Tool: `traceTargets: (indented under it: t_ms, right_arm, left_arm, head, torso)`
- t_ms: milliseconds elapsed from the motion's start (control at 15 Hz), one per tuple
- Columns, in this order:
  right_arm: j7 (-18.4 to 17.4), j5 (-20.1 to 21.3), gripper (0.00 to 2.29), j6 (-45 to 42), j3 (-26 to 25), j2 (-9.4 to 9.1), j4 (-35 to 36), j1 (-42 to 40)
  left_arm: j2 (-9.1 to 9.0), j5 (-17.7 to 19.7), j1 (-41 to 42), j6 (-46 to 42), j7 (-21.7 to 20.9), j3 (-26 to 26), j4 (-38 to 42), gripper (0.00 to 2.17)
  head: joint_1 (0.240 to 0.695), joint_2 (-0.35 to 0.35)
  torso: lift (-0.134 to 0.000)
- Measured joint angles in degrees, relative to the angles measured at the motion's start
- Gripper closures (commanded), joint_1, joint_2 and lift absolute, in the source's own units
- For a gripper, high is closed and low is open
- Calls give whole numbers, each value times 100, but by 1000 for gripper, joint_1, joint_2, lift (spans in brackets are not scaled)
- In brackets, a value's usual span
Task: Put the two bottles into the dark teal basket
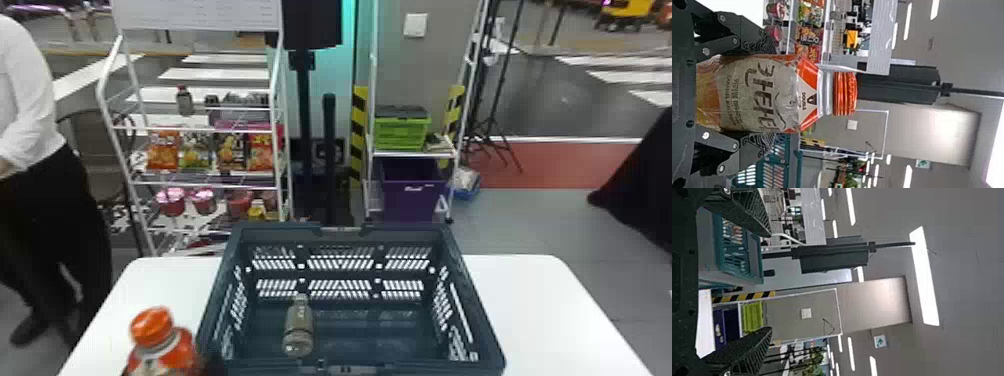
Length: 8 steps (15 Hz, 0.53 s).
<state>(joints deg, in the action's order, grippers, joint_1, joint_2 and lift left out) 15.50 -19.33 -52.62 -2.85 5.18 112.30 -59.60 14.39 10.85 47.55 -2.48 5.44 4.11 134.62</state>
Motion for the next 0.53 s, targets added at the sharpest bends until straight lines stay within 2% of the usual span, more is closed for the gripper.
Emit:
traceTargets:
  t_ms: [133, 333, 533]
  right_arm:
    - [56, -34, 46, 0, -114, -110, -195, -118]
    - [61, -15, 56, 218, -179, -181, -270, -310]
    - [59, 151, 66, 961, -225, -304, 2, -473]
  left_arm:
    - [-82, -309, -406, 934, 76, 228, 362, 2145]
    - [-216, -769, -1071, 1949, 118, 639, 683, 2142]
    - [-252, -773, -1826, 2657, 43, 942, 675, 2142]
  head:
    - [499, 0]
    - [499, 0]
    - [499, 0]
  torso:
    - [0]
    - [0]
    - [0]
